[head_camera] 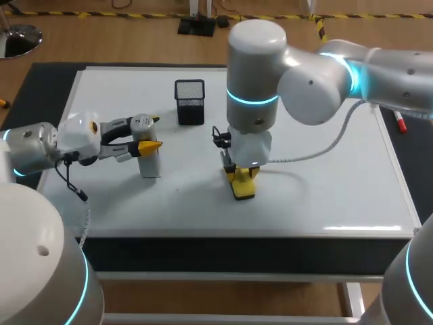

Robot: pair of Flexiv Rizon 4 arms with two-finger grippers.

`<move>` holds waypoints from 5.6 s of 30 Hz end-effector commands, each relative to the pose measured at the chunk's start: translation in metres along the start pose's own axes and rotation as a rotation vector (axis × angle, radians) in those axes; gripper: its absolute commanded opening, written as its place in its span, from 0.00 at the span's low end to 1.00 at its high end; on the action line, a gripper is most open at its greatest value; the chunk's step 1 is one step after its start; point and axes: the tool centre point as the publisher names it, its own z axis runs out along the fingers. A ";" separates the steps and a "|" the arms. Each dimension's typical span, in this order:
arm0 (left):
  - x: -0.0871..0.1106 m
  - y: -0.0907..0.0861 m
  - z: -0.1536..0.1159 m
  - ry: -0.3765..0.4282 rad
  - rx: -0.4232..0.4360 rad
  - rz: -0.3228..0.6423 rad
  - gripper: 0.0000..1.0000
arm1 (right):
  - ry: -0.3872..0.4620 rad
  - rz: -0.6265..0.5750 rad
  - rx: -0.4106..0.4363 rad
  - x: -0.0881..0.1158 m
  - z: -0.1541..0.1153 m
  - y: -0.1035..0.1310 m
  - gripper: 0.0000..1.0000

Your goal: Pick up the inspection probe, press it on each red-marked spot on the whiteboard one by one, put down the probe, pick up the eraser, and wipe off all the red marks.

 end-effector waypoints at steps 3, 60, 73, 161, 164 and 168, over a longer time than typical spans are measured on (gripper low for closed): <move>-0.001 0.000 0.000 0.002 0.003 0.001 0.00 | -0.001 0.024 0.007 0.027 0.005 0.003 0.00; -0.001 0.000 0.000 0.002 0.003 0.001 0.00 | 0.026 0.030 0.088 0.094 -0.060 -0.033 0.00; -0.001 0.000 0.000 0.002 0.003 0.001 0.00 | 0.099 0.096 0.140 0.097 -0.072 -0.159 0.00; -0.001 0.000 0.000 0.002 0.003 0.001 0.00 | -0.382 0.746 -0.084 0.199 -0.131 -0.238 1.00; -0.001 0.000 0.000 0.002 0.003 0.001 0.00 | -0.424 0.788 -0.101 0.204 -0.145 -0.239 1.00; -0.001 0.000 0.000 0.002 0.003 0.001 0.00 | -0.493 0.826 -0.115 0.212 -0.162 -0.237 1.00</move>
